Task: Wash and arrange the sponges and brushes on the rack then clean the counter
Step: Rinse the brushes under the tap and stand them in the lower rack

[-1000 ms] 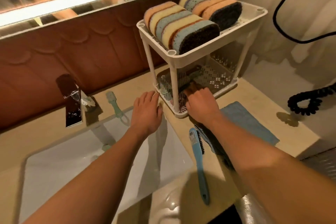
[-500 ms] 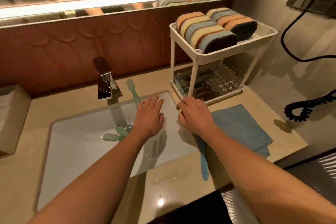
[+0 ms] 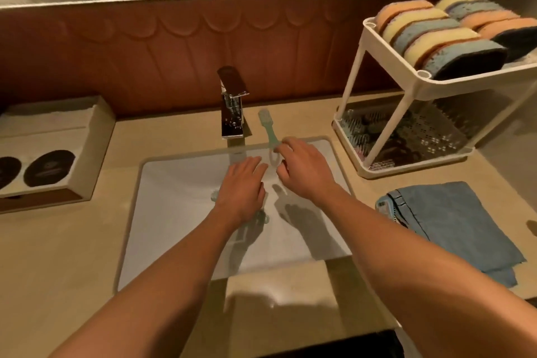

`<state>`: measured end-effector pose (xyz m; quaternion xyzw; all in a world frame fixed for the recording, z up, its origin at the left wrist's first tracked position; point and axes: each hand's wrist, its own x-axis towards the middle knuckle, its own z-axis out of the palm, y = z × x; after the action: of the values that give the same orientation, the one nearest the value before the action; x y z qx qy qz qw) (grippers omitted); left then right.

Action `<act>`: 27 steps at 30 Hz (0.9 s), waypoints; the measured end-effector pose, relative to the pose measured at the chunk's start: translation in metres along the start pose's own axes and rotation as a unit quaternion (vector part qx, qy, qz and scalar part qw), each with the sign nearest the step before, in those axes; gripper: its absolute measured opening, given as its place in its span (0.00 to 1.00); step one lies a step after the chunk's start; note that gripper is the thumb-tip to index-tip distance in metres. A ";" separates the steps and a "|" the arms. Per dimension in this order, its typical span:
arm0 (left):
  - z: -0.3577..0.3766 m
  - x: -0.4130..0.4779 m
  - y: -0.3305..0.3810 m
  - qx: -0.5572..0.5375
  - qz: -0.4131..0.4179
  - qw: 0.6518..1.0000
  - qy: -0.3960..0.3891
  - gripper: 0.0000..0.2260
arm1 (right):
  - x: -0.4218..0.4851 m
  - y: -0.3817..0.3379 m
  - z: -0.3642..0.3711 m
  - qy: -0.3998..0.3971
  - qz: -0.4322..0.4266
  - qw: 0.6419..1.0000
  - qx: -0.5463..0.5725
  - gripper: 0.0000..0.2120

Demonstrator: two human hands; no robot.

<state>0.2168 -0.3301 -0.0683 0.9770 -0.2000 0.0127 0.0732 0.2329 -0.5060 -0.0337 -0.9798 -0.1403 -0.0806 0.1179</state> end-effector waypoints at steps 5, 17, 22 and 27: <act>0.005 0.008 -0.022 -0.006 -0.022 1.000 0.004 0.23 | 0.038 -0.013 0.022 -0.054 0.011 0.998 0.014 0.26; 0.024 0.031 -0.051 -0.029 -0.022 0.999 0.014 0.20 | 0.109 0.002 0.061 -0.096 0.074 0.992 0.019 0.31; 0.039 0.034 -0.053 -0.035 -0.023 0.999 0.009 0.18 | 0.119 -0.002 0.064 0.013 0.060 0.998 -0.013 0.19; 0.051 0.032 -0.057 -0.063 -0.013 0.998 -0.010 0.18 | 0.124 -0.010 0.072 0.027 0.134 0.990 0.028 0.18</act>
<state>0.2685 -0.2986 -0.1245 0.9730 -0.1883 -0.0103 0.1330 0.3569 -0.4468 -0.0770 -0.9834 -0.0064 -0.0864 0.1591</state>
